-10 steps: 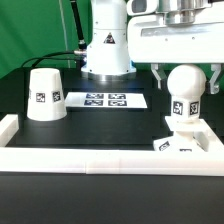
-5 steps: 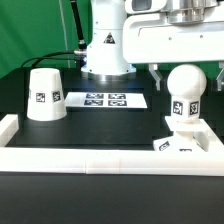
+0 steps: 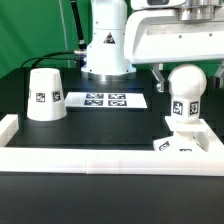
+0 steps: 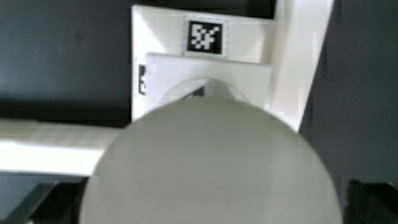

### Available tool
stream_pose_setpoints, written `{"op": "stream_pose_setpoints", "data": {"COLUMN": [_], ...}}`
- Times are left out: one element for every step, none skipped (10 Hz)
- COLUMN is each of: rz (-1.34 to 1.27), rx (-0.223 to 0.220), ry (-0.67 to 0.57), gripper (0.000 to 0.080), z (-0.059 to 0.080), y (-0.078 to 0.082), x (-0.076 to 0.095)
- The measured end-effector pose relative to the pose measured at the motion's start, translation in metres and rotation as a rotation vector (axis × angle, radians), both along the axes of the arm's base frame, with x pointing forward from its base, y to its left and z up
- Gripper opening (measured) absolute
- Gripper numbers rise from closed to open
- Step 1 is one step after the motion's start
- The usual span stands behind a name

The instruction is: Assemble lamp

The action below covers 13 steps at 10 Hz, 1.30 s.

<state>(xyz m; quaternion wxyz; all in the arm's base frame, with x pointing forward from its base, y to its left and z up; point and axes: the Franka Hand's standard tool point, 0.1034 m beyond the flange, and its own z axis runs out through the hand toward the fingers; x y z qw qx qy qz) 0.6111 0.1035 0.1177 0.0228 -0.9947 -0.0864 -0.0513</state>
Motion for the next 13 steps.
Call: {"op": "stream_pose_setpoints", "data": {"rz": [0.096,0.169,0.244,0.356,0.428,0.509,0.642,0.699,0.771,0.825,0.850,0.886,0.877], "rx": [-0.015,-0.024,-0.033,-0.049,-0.058,-0.068,-0.088,-0.096,-0.103,-0.108,-0.111,-0.114,-0.114], "ry": [-0.007,-0.011,-0.014,-0.015,-0.017,-0.021,-0.026,-0.028,-0.031,-0.033,-0.034,-0.035,-0.035], "gripper": [0.0699,0.0699,0.0699,0.0699,0.0699,0.0699,0.0699,0.0699,0.0699,0.0699,0.0699,0.0699,0.0576], "z": [0.0006,0.0006,0.0007,0.0013,0.0014,0.0014,0.0015,0.0015,0.0015,0.0015,0.0015,0.0014,0.0015], "y": [0.0004,0.0012,0.0017,0.0014,0.0013,0.0009,-0.0003,-0.0008,-0.0014,-0.0020,-0.0025,-0.0036,-0.0037], "x": [0.0006,0.0004,0.0005,0.0006,0.0006,0.0007,0.0010,0.0011,0.0012,0.0013,0.0014,0.0015,0.0015]}}
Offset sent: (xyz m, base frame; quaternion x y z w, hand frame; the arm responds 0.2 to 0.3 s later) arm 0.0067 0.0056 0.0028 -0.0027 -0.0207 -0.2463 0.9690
